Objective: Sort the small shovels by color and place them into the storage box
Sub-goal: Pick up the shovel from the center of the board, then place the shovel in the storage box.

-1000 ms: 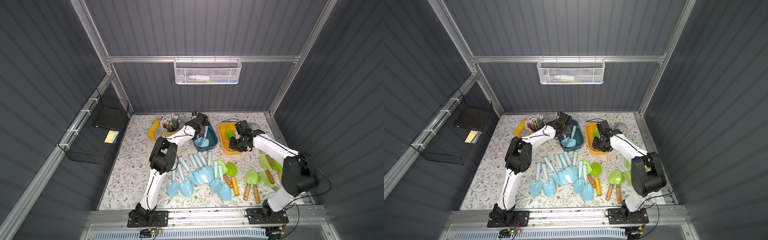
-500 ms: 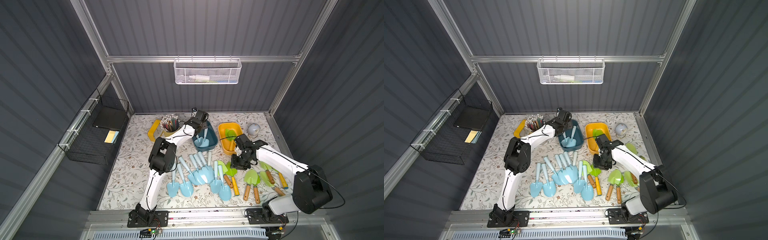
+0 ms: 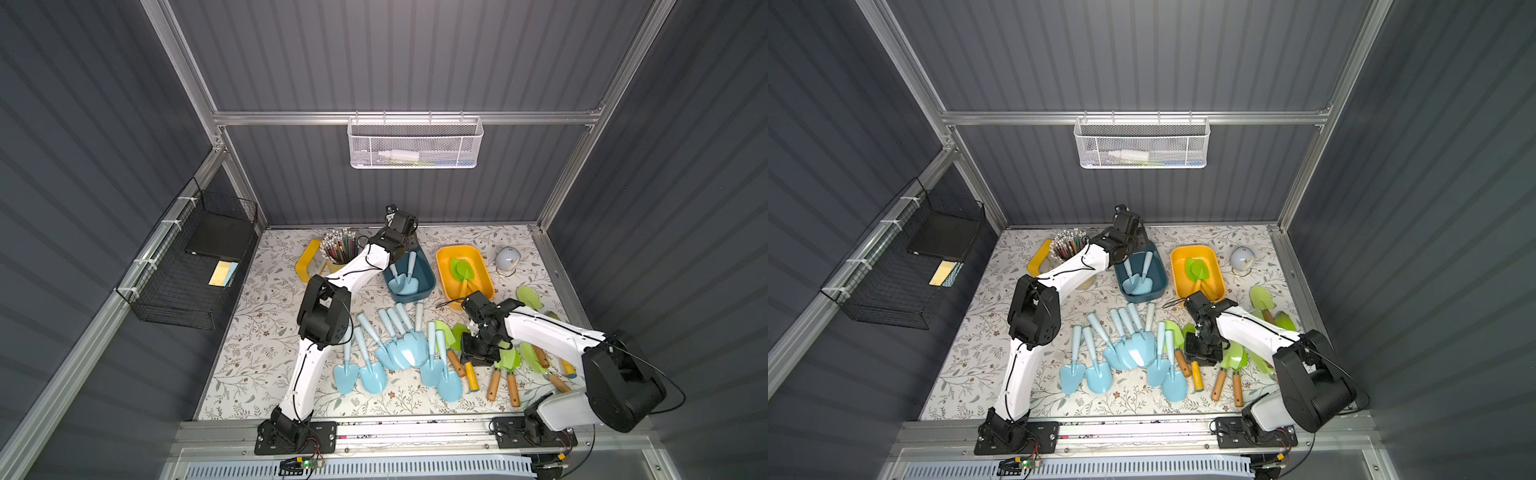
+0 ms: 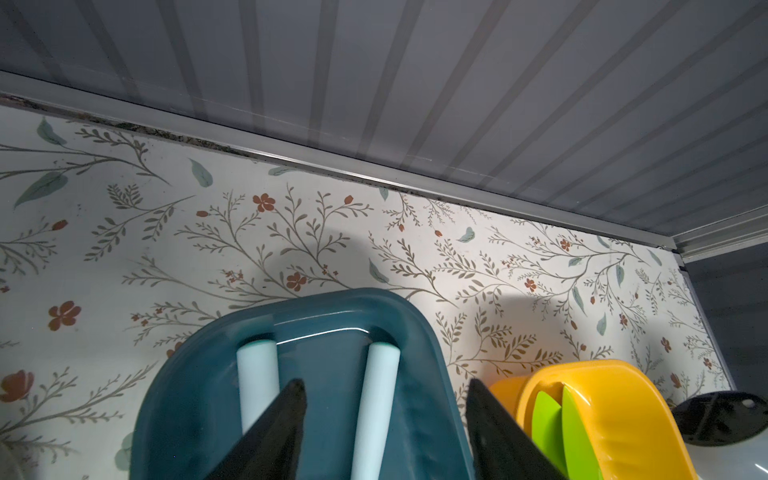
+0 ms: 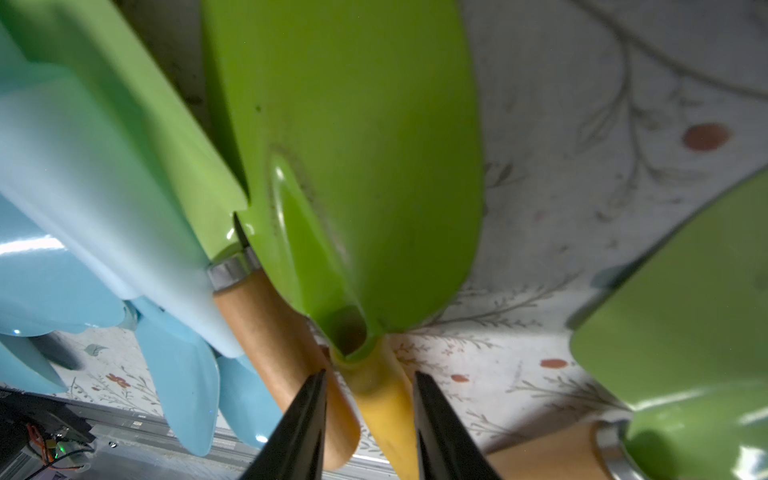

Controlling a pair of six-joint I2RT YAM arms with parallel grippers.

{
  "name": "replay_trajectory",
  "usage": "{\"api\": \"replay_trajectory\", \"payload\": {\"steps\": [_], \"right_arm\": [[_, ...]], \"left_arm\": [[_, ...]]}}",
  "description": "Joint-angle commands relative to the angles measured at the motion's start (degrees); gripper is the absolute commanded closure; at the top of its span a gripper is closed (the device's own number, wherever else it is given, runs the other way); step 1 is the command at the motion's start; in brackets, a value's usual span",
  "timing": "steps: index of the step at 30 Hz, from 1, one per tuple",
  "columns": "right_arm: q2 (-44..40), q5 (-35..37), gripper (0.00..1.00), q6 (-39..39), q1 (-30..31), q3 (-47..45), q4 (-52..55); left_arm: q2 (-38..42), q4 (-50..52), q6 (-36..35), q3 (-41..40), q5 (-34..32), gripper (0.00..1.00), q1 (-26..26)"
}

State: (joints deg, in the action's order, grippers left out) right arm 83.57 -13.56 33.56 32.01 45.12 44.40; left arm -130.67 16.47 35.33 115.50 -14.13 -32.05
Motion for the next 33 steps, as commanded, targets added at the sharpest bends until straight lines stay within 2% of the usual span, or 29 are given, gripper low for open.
{"api": "replay_trajectory", "payload": {"steps": [1, 5, 10, 13, 20, 24, 29, 33], "right_arm": [[0.98, 1.60, 0.64, 2.18, 0.42, -1.55, -2.51], [1.89, 3.31, 0.70, 2.74, 0.31, -2.88, -3.40], [2.07, 5.74, 0.89, 3.51, 0.29, -3.33, -3.30], [0.07, 8.77, 0.95, 4.31, -0.09, -2.14, -1.35], [-4.92, 19.90, 0.95, 8.45, -1.97, 3.63, 6.67], [-4.97, 23.52, 0.94, 8.62, -4.41, 10.98, 9.82], [-0.57, 25.72, 0.94, 4.18, -5.62, 23.72, 10.75], [7.03, 25.54, 0.93, -0.84, -6.73, 34.33, 7.46]], "left_arm": [[-0.71, 1.20, -1.49, 1.74, 0.17, 0.36, 0.23], [-1.15, 1.15, -1.48, 2.40, 0.24, 0.36, 0.24], [-2.37, 1.37, -1.54, 4.40, 0.82, 0.36, 0.24], [-2.81, 1.28, -1.56, 5.34, 1.05, 0.36, 0.28], [-4.33, 0.97, -2.02, 7.65, 1.89, 0.36, 0.50], [-4.51, 0.52, -2.28, 7.54, 2.51, 0.35, 0.76], [-2.48, -1.77, -2.50, 3.58, 2.59, 0.35, 1.28], [-0.45, -4.00, -2.90, -0.64, 2.41, 0.34, 1.38]]}}
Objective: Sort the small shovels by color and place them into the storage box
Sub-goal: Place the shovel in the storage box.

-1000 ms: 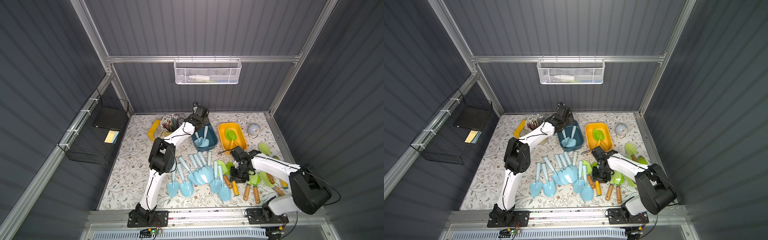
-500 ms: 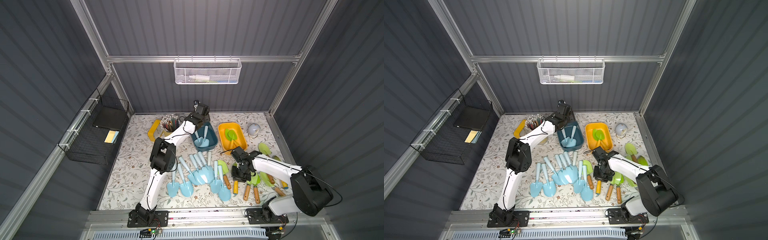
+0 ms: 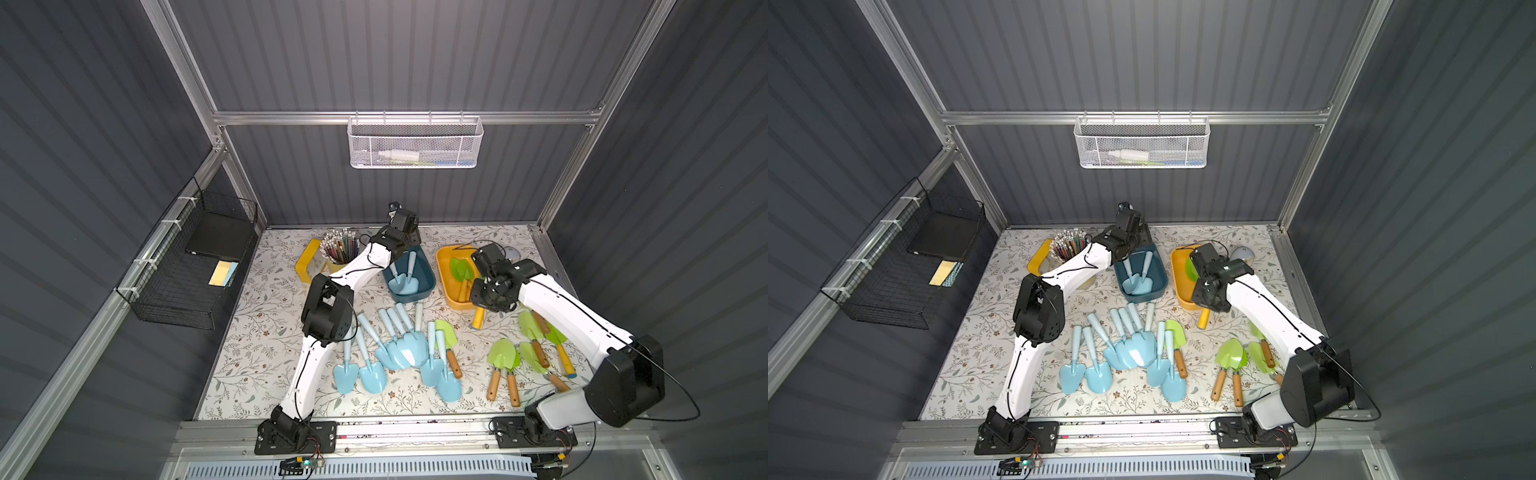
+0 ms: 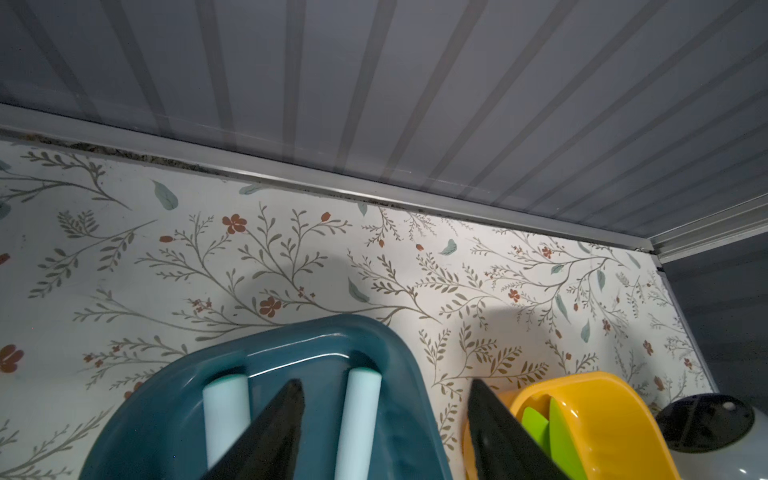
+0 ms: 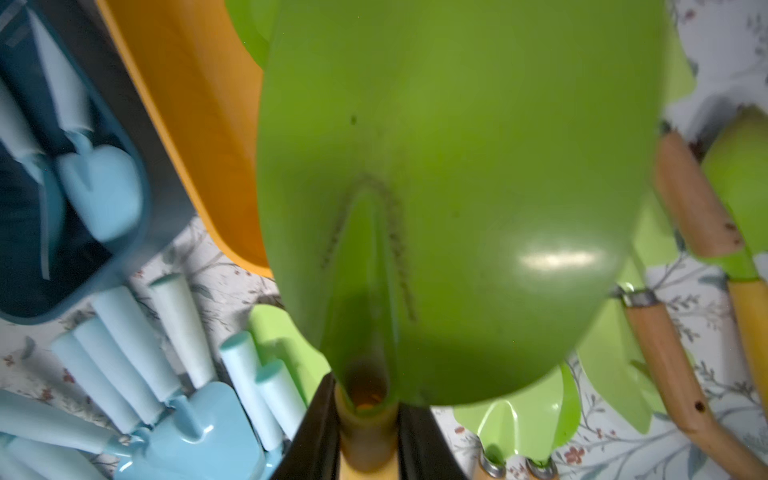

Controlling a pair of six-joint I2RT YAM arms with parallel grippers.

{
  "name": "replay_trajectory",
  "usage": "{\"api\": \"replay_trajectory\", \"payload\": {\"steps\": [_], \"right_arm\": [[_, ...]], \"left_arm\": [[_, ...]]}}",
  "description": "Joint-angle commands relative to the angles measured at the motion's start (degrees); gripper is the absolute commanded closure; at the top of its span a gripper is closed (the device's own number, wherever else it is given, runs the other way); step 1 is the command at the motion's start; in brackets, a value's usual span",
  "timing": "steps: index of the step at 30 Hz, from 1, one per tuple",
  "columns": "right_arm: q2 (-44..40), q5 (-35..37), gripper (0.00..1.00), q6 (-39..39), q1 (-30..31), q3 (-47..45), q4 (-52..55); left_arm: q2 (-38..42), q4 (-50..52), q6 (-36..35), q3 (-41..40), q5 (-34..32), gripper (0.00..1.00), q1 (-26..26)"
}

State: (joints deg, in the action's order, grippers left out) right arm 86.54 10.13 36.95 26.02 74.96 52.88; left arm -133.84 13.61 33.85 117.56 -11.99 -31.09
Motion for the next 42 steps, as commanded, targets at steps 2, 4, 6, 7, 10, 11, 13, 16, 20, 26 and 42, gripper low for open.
{"api": "replay_trajectory", "payload": {"steps": [2, 4, 6, 7, 10, 11, 13, 16, 20, 26, 42], "right_arm": [[8.59, 0.21, 0.93, -5.58, -2.03, 9.37, -2.25], [12.89, -1.83, 0.93, -5.89, -3.48, 13.68, -3.23], [16.15, -3.79, 0.93, -6.56, -4.45, 16.15, -4.83], [17.64, -4.32, 0.93, -6.78, -4.78, 16.93, -5.94], [21.52, -7.07, 0.93, -6.64, -5.99, 18.18, -8.11], [22.50, -8.34, 0.93, -6.50, -6.23, 18.31, -8.48], [24.31, -10.05, 0.93, -6.69, -6.42, 17.97, -9.64], [26.46, -11.41, 0.93, -7.64, -6.42, 17.44, -11.17], [28.41, -11.28, 0.92, -8.42, -6.42, 17.34, -11.41], [31.00, -10.65, 0.90, -9.34, -6.60, 17.27, -11.05], [28.66, -4.39, 0.66, -11.93, -6.59, 18.49, -8.41]], "left_arm": [[3.53, -1.78, -1.33, -4.55, 0.70, 0.34, 0.42], [4.41, -2.74, -1.15, -6.83, 1.04, 0.33, 0.42], [5.52, -3.66, -0.81, -9.03, 1.18, 0.33, 0.42], [6.09, -4.16, -0.72, -10.17, 1.18, 0.33, 0.42], [7.09, -4.49, -0.62, -12.02, 1.27, 0.33, 0.42], [7.32, -4.34, -0.62, -12.30, 1.38, 0.33, 0.42], [7.92, -4.29, -0.62, -12.78, 1.16, 0.32, 0.42], [9.00, -4.31, -0.62, -13.65, 0.55, 0.32, 0.42], [10.30, -4.30, -0.59, -14.41, -0.51, 0.31, 0.42], [11.95, -3.02, -0.71, -16.56, -1.62, 0.30, 0.37], [19.40, -3.59, 4.99, -27.77, -0.37, 0.23, 0.33]]}}
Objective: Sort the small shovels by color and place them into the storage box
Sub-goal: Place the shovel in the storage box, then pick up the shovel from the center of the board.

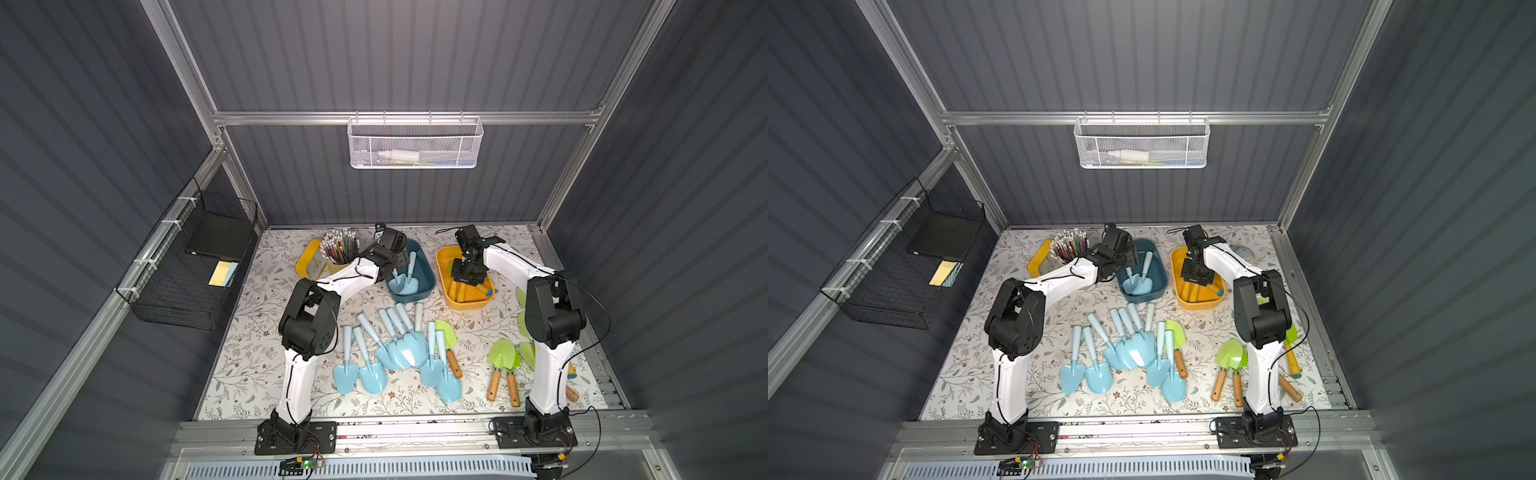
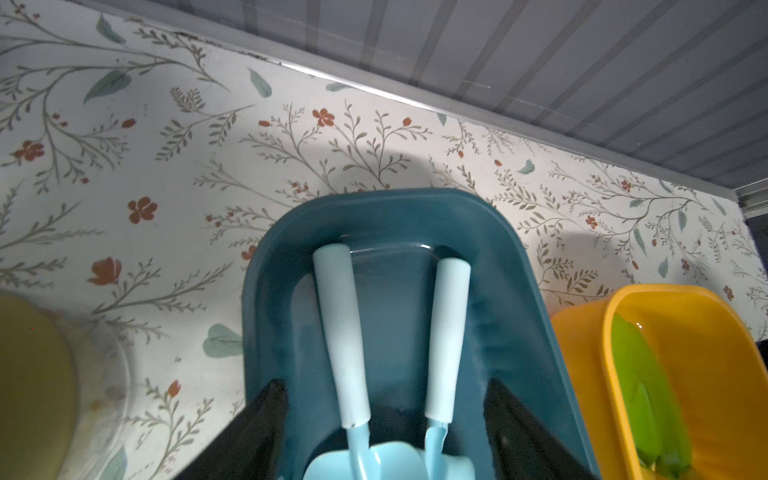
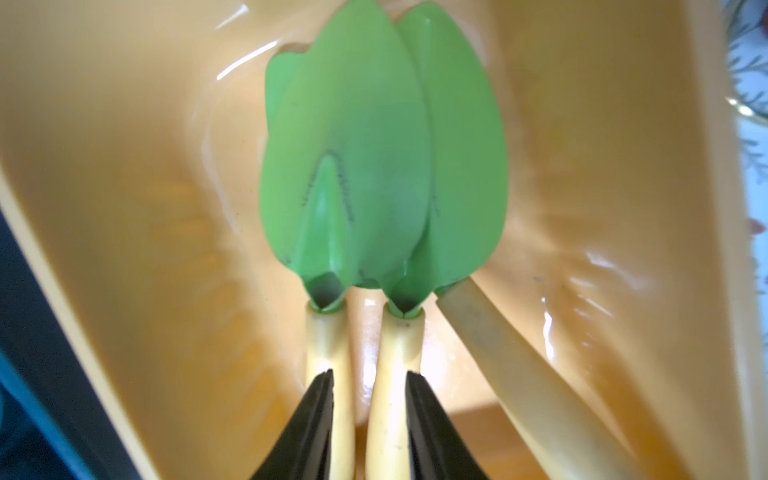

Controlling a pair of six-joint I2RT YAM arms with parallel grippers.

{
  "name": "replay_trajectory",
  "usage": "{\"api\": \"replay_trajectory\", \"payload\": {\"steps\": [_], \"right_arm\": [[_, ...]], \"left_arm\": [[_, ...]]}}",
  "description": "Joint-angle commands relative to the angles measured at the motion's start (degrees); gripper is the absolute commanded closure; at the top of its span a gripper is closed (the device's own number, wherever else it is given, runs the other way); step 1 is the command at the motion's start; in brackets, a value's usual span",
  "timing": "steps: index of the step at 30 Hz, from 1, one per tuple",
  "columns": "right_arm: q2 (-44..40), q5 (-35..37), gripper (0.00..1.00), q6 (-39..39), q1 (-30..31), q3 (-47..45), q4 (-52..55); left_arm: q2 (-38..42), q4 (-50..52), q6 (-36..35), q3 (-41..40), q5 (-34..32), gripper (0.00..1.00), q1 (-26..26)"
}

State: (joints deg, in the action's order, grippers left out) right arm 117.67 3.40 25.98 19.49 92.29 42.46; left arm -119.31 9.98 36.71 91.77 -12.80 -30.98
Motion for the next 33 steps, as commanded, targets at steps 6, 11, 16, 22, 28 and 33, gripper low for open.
{"api": "replay_trajectory", "payload": {"steps": [6, 11, 16, 22, 28, 33], "right_arm": [[-6.19, -0.11, 0.66, -0.80, -0.06, 0.49, 0.26], [-8.30, -5.88, 0.66, 0.47, 0.16, -1.40, -0.68], [-9.56, -9.55, 0.66, 1.01, 0.64, -3.43, -2.16], [-8.54, -11.40, 0.66, 1.39, 1.33, -3.57, -2.42], [-7.31, -12.01, 0.66, 1.44, 1.96, -3.63, -2.25], [-8.02, -12.50, 0.66, 1.38, 2.31, -5.04, -2.93]], "left_arm": [[9.43, 0.67, 5.44, -9.46, 1.89, 0.22, -0.34], [15.15, 3.73, 8.80, -17.71, 1.70, 0.22, -1.99], [21.91, 5.31, 13.77, -25.92, 2.74, 0.21, -3.24], [27.46, 6.33, 19.47, -33.80, 6.57, 0.21, -7.63], [29.76, 6.28, 24.89, -38.47, 8.82, 0.22, -11.94], [34.55, 7.51, 28.39, -40.94, 7.86, 0.23, -12.16]]}}
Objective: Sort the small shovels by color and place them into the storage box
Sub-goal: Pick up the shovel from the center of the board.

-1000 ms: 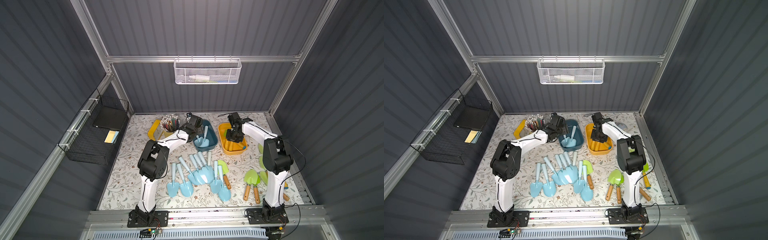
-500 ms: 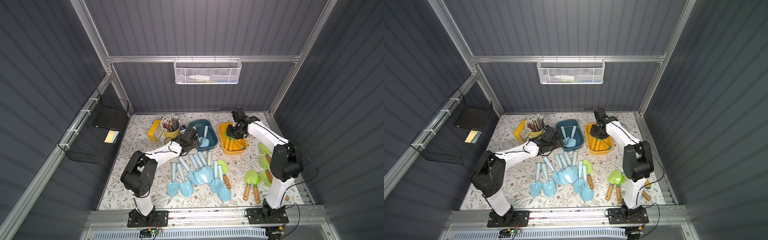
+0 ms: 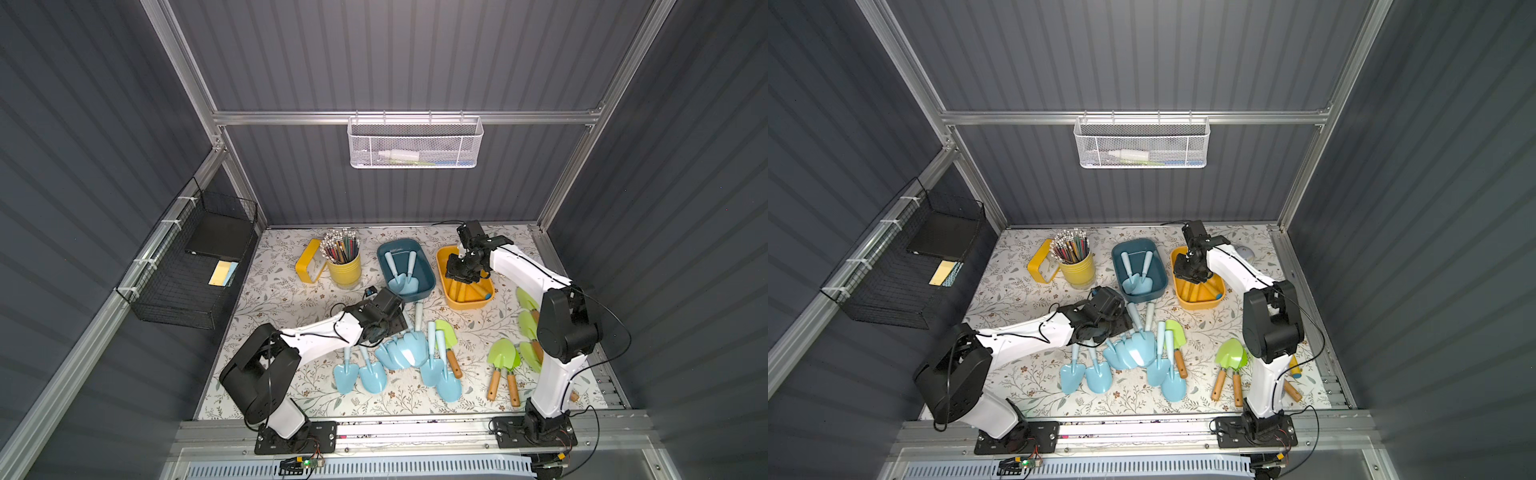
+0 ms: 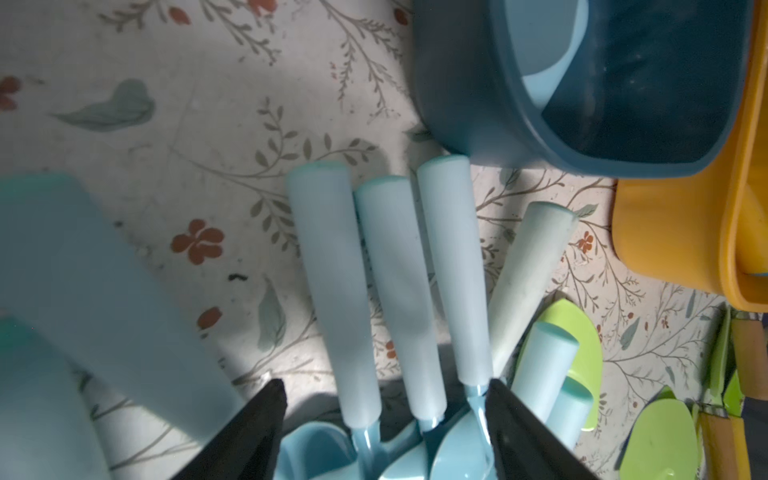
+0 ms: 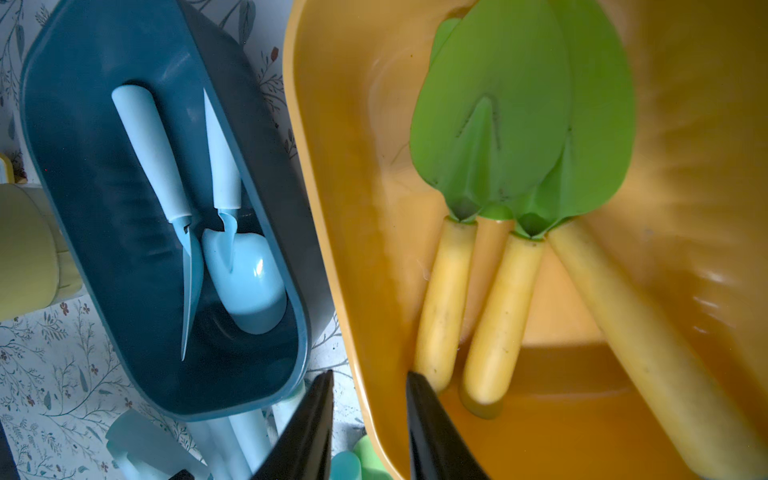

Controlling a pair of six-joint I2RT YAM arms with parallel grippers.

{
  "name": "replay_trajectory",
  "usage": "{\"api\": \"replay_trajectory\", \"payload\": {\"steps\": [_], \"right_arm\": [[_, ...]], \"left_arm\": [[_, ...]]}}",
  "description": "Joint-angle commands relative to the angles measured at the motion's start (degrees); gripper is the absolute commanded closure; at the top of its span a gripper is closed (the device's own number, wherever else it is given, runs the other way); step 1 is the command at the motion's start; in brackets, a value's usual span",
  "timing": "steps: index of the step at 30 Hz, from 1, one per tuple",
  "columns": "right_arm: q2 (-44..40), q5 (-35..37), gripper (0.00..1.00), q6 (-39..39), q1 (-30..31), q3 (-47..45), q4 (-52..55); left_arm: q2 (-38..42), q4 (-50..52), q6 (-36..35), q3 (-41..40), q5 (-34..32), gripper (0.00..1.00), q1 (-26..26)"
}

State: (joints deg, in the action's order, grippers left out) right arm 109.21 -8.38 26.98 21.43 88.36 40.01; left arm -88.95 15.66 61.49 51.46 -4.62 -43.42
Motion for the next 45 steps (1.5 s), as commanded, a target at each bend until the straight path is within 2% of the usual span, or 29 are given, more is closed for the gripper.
{"api": "replay_trajectory", "payload": {"steps": [1, 13, 16, 19, 26, 31, 36, 41, 45], "right_arm": [[0.31, -0.74, 0.66, 0.42, 0.37, -1.45, -0.68], [0.35, -2.67, 0.67, 0.47, 0.63, -1.52, -1.18], [0.40, -3.30, 0.67, 0.42, 0.64, -1.69, -1.41], [0.39, -3.79, 0.67, 0.37, 0.63, -1.78, -1.44], [-0.63, -3.93, 0.68, -0.13, 0.63, -3.09, -2.23], [-1.53, -4.66, 0.68, -0.12, 0.50, -4.88, -3.35], [-1.93, -5.15, 0.69, -0.08, 0.03, -6.09, -4.22], [-1.97, -5.40, 0.69, 0.14, -0.68, -6.53, -4.58], [-1.76, -5.24, 0.69, 0.22, -1.12, -6.44, -4.58]], "left_arm": [[4.58, 2.44, 3.95, -0.66, -0.75, 0.23, 0.26], [7.25, 8.56, 11.79, -2.29, -5.57, 0.21, 0.27], [5.28, 8.55, 13.33, -1.80, -5.45, 0.20, 0.26], [2.42, 8.59, 14.65, -1.66, -2.61, 0.20, 0.34], [-6.04, 9.32, 12.43, 1.39, -2.15, 0.20, 0.40], [-8.18, 10.14, 11.45, 2.53, -3.02, 0.30, 1.43], [-10.38, 10.99, 9.66, 3.56, -3.63, 0.55, 2.20], [-13.14, 11.65, 7.55, 4.78, -4.37, 0.73, 2.39], [-15.10, 13.80, 4.99, 8.79, -6.63, 0.90, 2.47]]}}
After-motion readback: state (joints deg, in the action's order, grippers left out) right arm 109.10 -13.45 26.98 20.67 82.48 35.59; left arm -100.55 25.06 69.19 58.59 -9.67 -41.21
